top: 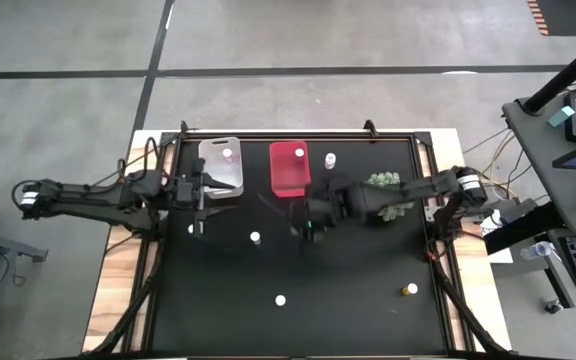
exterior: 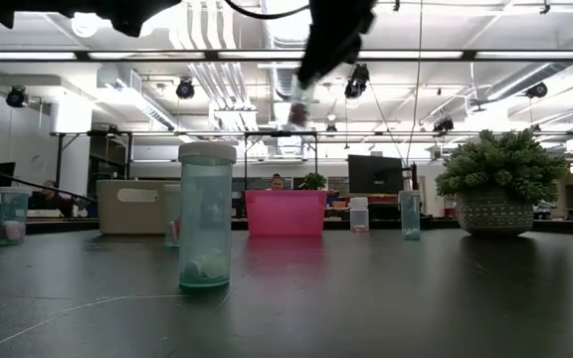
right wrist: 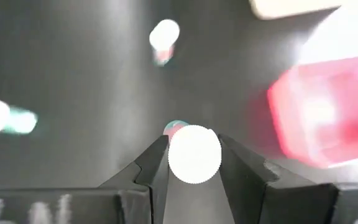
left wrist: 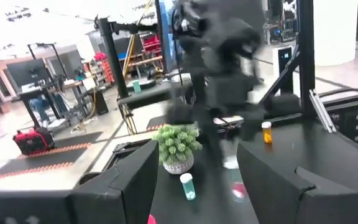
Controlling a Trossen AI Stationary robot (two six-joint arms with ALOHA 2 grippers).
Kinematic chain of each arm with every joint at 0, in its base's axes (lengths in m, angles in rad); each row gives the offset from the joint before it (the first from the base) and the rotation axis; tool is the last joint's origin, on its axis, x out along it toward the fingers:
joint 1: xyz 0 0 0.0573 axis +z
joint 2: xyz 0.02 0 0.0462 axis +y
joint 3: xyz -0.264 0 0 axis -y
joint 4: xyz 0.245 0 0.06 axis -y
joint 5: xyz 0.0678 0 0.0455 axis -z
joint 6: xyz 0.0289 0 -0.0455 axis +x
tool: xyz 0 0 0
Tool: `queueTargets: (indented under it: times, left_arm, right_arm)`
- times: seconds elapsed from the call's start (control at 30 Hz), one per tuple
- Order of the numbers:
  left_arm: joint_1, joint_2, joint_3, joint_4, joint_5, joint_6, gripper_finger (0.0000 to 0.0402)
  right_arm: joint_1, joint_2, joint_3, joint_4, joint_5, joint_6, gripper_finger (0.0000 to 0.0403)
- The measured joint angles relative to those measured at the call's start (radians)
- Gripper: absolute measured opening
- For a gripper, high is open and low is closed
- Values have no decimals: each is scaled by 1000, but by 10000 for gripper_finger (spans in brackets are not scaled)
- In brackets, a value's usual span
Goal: Pick and place medicine bottles into bin by pill shape (circle, oval)
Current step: Put the blue capsule bottle into the pink bin
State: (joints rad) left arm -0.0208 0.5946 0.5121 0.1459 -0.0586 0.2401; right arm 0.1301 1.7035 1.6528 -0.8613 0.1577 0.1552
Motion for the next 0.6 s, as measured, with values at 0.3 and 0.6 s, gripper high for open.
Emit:
queueTargets:
  times: [0.3, 0.6]
  left_arm:
    - [1, -47, -14, 1, 0, 11, 203]
    - [1, -38, -15, 8, 1, 30, 203]
  right_arm:
    - [-164, 56, 160, 3, -9, -176, 115]
    - [-304, 267, 427, -124, -17, -352, 115]
